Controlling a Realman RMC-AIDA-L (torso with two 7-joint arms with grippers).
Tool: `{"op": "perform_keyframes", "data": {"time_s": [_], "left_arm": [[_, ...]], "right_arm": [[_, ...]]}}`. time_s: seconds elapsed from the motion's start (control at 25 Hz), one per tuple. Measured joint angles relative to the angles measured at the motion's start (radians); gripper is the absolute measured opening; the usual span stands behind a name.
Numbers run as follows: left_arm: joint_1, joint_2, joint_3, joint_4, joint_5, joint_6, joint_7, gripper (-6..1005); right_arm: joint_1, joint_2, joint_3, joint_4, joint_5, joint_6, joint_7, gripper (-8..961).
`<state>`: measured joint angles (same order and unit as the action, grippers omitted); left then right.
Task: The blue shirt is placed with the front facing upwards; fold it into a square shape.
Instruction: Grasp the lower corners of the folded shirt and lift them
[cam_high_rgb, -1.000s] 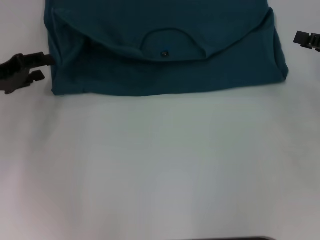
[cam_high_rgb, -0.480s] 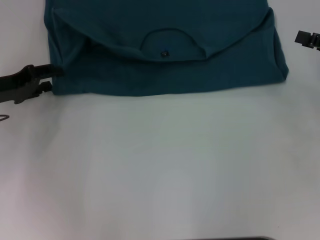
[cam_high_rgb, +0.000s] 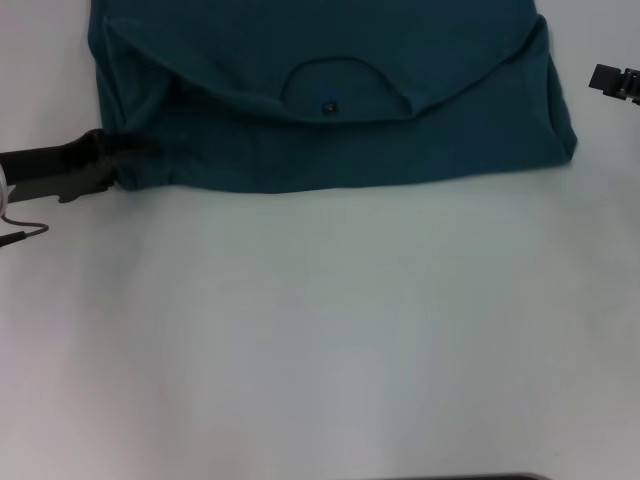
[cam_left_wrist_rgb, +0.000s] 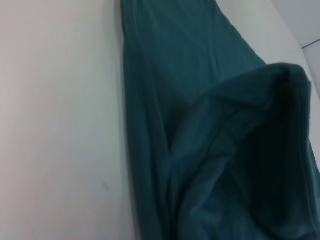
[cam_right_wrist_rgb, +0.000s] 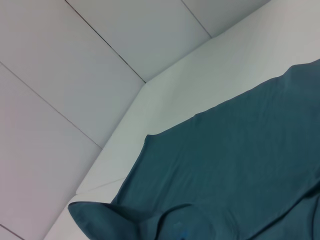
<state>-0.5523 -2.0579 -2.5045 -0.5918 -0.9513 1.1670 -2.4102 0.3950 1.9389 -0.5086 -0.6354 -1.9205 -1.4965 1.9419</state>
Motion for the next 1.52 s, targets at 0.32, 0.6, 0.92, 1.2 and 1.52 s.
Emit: {"op": "perform_keyframes", "data": {"time_s": [0.32,0.6,0.92,1.2,1.52], "left_arm": [[-0.015,0.001,0.051,-0.039,0.065,-0.004,-0.077,526],[-0.009,-0.002,0.051,-0.052,0.060,0.004,-0.077,385],[-0.006,0.012,0.045,-0.072,0.060,0.085,-0.080,125],[0.001,0.044,0.050,-0.114,0.072,0.180,-0.116,36],[0.010,0.068,0.052,-0.169,0.076,0.300,-0.119,38]], "right_arm": [[-0.001,0.000,0.003,0.000,0.005,-0.015,0.002,510],[0.000,0.000,0.004,0.000,0.004,-0.017,0.009,503],[0.008,-0.022,-0.009,-0.019,-0.056,-0.049,0.061,496],[0.074,-0.079,-0.020,-0.128,-0.313,-0.119,0.251,489],[0.169,-0.074,-0.025,-0.177,-0.484,-0.098,0.330,482]]}}
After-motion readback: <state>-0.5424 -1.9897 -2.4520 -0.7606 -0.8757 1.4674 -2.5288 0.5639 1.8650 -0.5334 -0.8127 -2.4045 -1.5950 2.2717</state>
